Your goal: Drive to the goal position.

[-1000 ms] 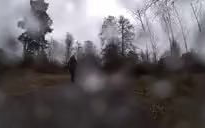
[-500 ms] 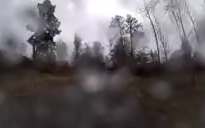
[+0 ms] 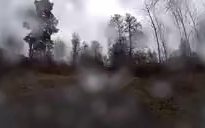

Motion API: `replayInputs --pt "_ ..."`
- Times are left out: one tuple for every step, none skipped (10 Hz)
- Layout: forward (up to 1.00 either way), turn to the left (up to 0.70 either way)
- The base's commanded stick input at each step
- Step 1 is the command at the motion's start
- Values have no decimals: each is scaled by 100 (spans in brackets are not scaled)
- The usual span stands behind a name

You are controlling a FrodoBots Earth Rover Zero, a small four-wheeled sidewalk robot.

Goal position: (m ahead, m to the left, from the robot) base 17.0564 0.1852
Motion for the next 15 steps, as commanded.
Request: replayInputs --pt "100 31" --pt "100 6" --pt "100 0" --pt "100 0" --pt "100 0" --pt "100 0" --pt "100 0" --pt "100 9" --pt "100 34" --pt "100 40" --pt "100 40" --pt "100 31" --pt "100 6" --pt "100 0" --pt "100 0"
